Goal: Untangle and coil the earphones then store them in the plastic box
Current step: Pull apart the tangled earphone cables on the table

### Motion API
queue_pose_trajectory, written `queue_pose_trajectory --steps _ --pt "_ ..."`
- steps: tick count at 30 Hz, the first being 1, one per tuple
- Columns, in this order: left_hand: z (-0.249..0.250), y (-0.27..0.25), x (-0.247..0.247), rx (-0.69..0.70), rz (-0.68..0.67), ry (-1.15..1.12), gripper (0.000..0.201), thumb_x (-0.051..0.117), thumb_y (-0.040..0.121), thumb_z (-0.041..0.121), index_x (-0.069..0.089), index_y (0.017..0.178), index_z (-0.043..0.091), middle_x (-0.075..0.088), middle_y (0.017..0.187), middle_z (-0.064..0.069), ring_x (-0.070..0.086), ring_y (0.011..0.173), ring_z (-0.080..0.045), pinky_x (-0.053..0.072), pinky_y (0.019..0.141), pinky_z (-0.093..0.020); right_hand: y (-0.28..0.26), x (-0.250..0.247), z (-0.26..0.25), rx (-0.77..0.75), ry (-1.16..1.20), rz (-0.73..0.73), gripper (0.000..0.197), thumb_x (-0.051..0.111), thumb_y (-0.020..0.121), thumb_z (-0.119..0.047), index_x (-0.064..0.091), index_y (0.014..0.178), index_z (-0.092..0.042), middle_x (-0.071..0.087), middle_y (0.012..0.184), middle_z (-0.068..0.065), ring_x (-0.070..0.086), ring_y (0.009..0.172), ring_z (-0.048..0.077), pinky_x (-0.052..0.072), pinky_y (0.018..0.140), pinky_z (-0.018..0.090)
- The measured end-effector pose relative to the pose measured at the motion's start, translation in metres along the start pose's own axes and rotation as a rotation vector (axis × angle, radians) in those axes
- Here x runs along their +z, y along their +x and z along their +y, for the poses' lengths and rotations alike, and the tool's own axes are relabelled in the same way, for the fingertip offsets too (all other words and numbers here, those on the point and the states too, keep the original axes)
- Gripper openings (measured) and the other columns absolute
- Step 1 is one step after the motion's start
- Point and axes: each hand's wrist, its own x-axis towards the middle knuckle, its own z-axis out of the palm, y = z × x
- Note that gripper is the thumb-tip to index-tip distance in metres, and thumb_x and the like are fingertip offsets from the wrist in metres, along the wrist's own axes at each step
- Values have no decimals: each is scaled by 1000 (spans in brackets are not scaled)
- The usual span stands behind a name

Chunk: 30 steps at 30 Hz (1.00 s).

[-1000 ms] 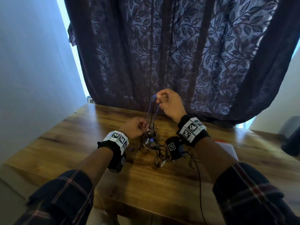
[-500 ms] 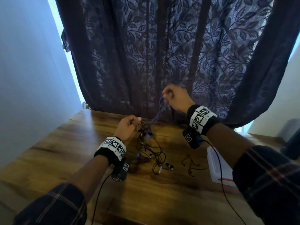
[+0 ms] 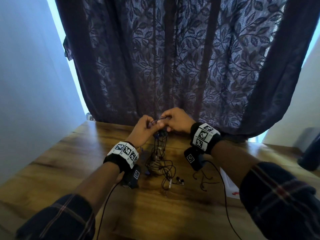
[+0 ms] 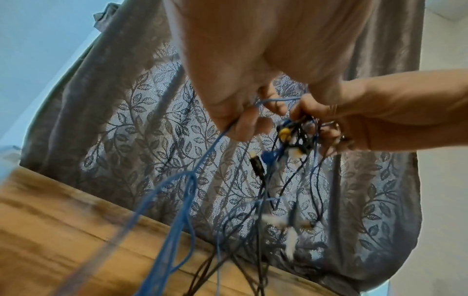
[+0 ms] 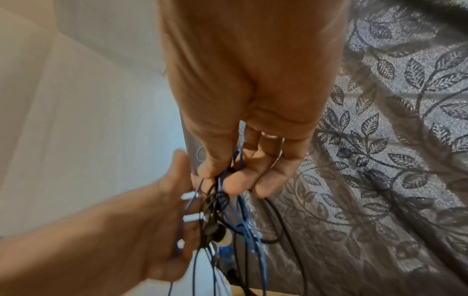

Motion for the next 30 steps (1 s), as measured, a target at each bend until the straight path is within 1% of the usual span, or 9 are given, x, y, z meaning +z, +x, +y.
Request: queue_pose_trajectory --steps 4,7,9,11,14,17,22,26,30 --pt "-8 -3 5 -28 -109 66 61 87 73 33 50 120 19 68 109 1 65 101 -11 52 88 -28 5 -11 -17 -65 104 77 14 69 95 -18 69 80 -17 67 64 1 63 52 11 53 55 22" --pt "-10 -4 9 -51 0 138 30 81 81 25 58 101 22 64 85 4 62 80 -7 49 71 -17 9 -22 -30 -97 37 215 18 63 98 -18 66 86 -4 65 68 8 60 50 13 47 50 17" --pt "-10 -2 7 -55 40 25 19 76 86 16 58 91 18 57 76 2 62 69 -1 50 63 -12 13 -33 -34 -113 16 311 22 57 102 -21 62 92 -2 65 76 21 57 54 15 47 53 25" --pt "-7 -3 4 -36 64 18 12 69 92 8 60 100 13 62 77 8 62 62 11 47 60 -9 13 -42 -36 -118 60 360 19 50 105 -21 57 93 -8 65 79 21 54 51 13 47 52 30" --pt "-6 -4 -1 1 75 -59 15 61 95 1 62 109 6 68 87 9 65 74 17 47 71 -7 9 -51 -35 -84 106 398 15 42 107 -18 55 106 -10 65 85 11 54 46 7 49 47 23" --pt "-10 -5 -6 -11 90 -96 9 66 92 3 63 100 3 68 82 5 64 70 13 48 70 -7 5 -53 -29 -25 151 404 19 40 108 -16 54 115 -5 66 86 17 55 46 8 50 46 19" --pt "-17 -8 -10 -68 109 -133 18 75 86 6 59 80 11 65 81 -14 62 77 -14 49 64 -12 2 -46 -18 23 249 289 14 40 108 -12 54 104 -9 66 84 15 58 47 10 49 52 27" --pt "-17 -9 -10 -78 105 -114 17 78 84 9 61 82 9 59 75 -10 54 69 -13 47 64 -15 2 -41 -17 34 265 249 17 40 108 -12 54 98 -14 66 81 12 58 51 15 48 53 27" --pt "-19 -10 -12 -56 193 -64 14 82 80 13 68 77 13 68 103 -3 65 86 -4 50 78 -15 1 -40 -15 45 246 259 23 40 107 -11 55 90 -16 66 82 14 57 50 15 46 51 28"
